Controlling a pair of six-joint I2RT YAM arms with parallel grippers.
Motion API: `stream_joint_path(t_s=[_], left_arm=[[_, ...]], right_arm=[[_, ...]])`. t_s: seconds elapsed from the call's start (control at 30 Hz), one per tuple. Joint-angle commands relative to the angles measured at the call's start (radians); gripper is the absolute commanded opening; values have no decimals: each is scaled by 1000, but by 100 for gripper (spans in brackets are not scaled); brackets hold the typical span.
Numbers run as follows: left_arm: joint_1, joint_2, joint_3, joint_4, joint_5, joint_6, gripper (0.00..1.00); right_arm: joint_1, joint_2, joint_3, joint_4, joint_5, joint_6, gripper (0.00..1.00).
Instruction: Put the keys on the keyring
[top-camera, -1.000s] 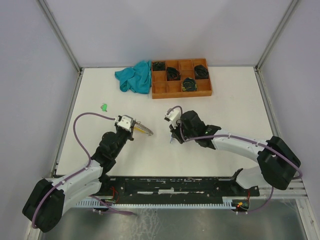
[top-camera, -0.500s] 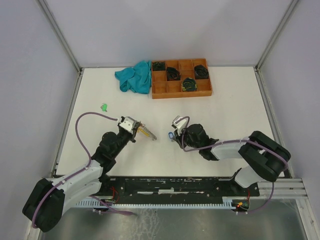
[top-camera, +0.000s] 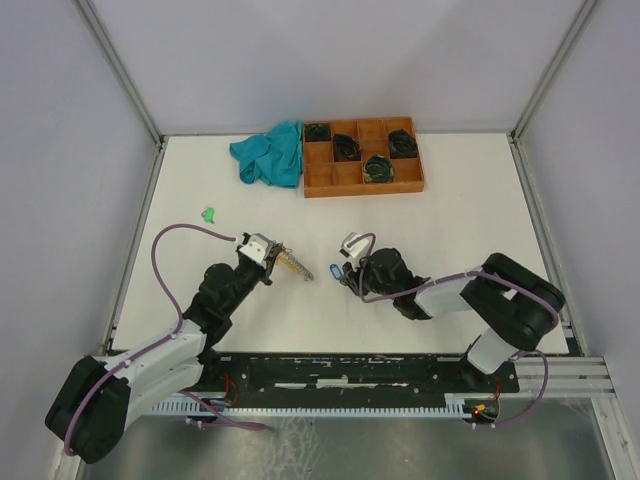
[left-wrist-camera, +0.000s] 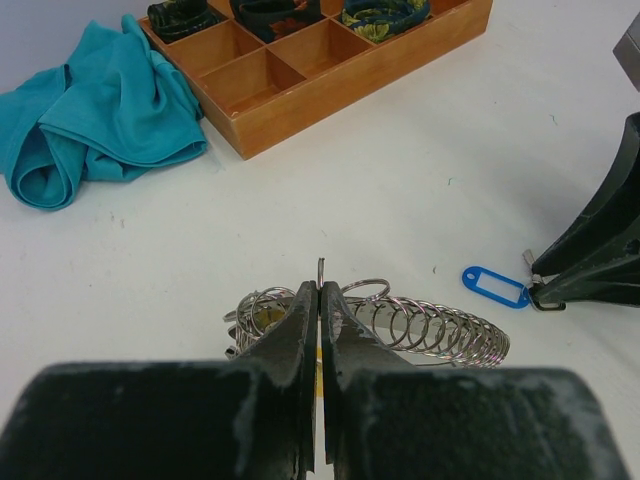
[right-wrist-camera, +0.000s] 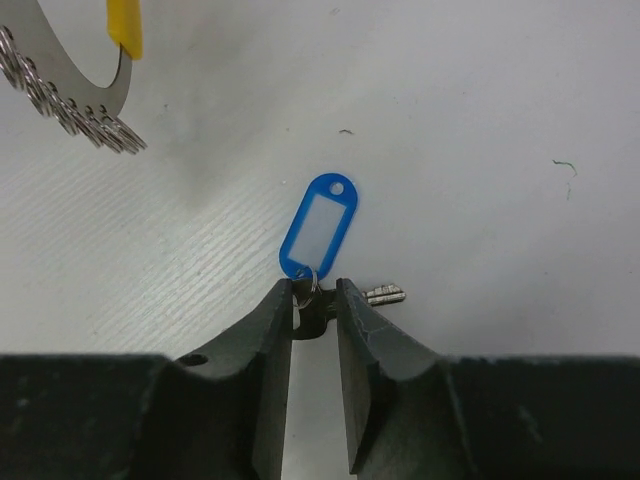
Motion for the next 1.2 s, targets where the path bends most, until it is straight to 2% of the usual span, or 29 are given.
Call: stream_joint_path(t_s=[0.0, 0.13, 0.27, 0.57, 0.73, 1.17], left_arm=[[6, -17, 45, 88, 4, -13, 3], [6, -17, 45, 82, -6, -12, 3], [6, -12, 51, 73, -15, -11, 3], [5, -11, 55, 57, -29, -6, 3], [7, -14, 57, 53, -32, -3, 3], [6, 1, 61, 53, -34, -4, 3]], right_arm=[[5, -135, 127, -381, 0, -9, 35], [6, -201, 269, -734, 9, -20, 42], [4, -178, 441, -1017, 50, 18, 41], [-29, 32, 833, -1451, -36, -10, 42], [-74, 137, 935, -1536, -100, -19, 41], [-111, 290, 1029, -1538, -255, 3, 37]])
